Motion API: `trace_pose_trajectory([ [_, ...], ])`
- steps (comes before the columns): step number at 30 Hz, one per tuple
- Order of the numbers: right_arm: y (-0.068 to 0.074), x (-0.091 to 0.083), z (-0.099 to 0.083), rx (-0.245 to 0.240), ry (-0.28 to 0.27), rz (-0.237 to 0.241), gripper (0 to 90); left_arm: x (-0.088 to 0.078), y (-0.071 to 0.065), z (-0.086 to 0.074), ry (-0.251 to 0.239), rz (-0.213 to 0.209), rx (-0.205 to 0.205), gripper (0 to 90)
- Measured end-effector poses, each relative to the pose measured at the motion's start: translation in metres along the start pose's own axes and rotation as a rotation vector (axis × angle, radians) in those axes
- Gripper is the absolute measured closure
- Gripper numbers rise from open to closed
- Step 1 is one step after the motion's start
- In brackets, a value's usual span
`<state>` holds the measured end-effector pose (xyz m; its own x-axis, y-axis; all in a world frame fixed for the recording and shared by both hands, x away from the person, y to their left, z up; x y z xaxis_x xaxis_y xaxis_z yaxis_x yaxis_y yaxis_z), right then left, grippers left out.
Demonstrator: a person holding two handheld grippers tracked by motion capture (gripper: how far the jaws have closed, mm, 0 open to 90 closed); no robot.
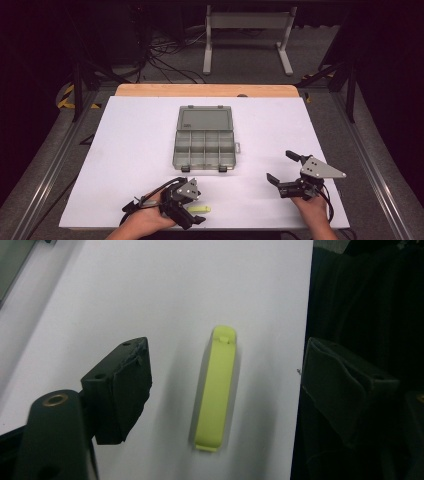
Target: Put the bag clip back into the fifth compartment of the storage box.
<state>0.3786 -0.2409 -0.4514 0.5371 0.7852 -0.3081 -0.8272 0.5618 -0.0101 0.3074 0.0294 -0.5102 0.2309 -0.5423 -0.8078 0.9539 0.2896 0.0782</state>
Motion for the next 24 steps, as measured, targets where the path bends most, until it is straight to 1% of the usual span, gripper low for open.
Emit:
trace_pose_trajectory([
  [5, 0.0001, -0.0001, 0.0, 0.0, 0.0, 0.001, 0.9, 0.0018, 0.0009, -0.0029, 0.01, 0.009, 0.005, 29.8],
  [6, 0.0002, 0.0001, 0.0001, 0.001, -0.002, 0.002, 0.9, 0.0023, 0.0009, -0.0035, 0.014, 0.019, 0.008, 32.6],
  [7, 0.0002, 0.0001, 0.0001, 0.001, -0.002, 0.002, 0.9, 0.0023, 0.0009, -0.0035, 0.014, 0.019, 0.008, 38.3],
  [8, 0.0002, 0.0003, 0.0, 0.002, -0.002, 0.003, 0.9, 0.0028, 0.0013, -0.0048, 0.024, 0.029, 0.022, 38.3],
  [9, 0.0002, 0.0003, 0.0, 0.002, -0.002, 0.002, 0.9, 0.0032, 0.0014, -0.0059, 0.035, 0.036, 0.029, 45.1],
  [10, 0.0001, 0.0001, 0.0, 0.0, 0.0, 0.0, 0.9, 0.004, 0.0011, -0.0066, 0.039, 0.037, 0.032, 48.9],
  [12, -0.0001, -0.0002, 0.0002, 0.0, -0.002, 0.0, 0.9, 0.0054, 0.0001, -0.008, 0.053, 0.034, 0.042, 53.9],
  [14, -0.0004, -0.0004, -0.0002, 0.001, 0.002, 0.0, 0.9, 0.0058, 0.0002, -0.0086, 0.06, 0.043, 0.054, 59.0],
  [15, -0.0004, -0.0004, -0.0003, 0.001, 0.003, 0.0, 0.9, 0.0056, 0.0009, -0.0085, 0.062, 0.051, 0.052, 61.0],
  [17, -0.0003, -0.0002, -0.0001, 0.0, 0.001, -0.001, 0.9, 0.0053, 0.0025, -0.0088, 0.063, 0.059, 0.043, 69.7],
  [18, -0.0002, 0.0, -0.0003, -0.001, 0.002, -0.001, 0.9, 0.005, 0.0031, -0.0092, 0.065, 0.057, 0.039, 76.1],
  [20, -0.0003, 0.0002, -0.0002, 0.0, 0.0, -0.001, 0.9, 0.005, 0.0034, -0.0091, 0.066, 0.053, 0.038, 77.5],
  [24, -0.0006, -0.0006, -0.0003, 0.0, 0.003, -0.003, 0.9, 0.0047, 0.0019, -0.0085, 0.068, 0.05, 0.053, 77.7],
])
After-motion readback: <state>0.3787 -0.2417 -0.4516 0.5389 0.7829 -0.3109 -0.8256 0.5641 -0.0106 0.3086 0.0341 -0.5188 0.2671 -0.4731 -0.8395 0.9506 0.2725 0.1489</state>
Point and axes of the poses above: each handheld gripper's, and its own axes: x roughly forward along the jaws, z roughly out of its top, y roughly to its left, the point moved 9 cm from there along x, roughly forward along the jaws, and after that the axes turned 13 degrees about z, right-handed, at the moved point
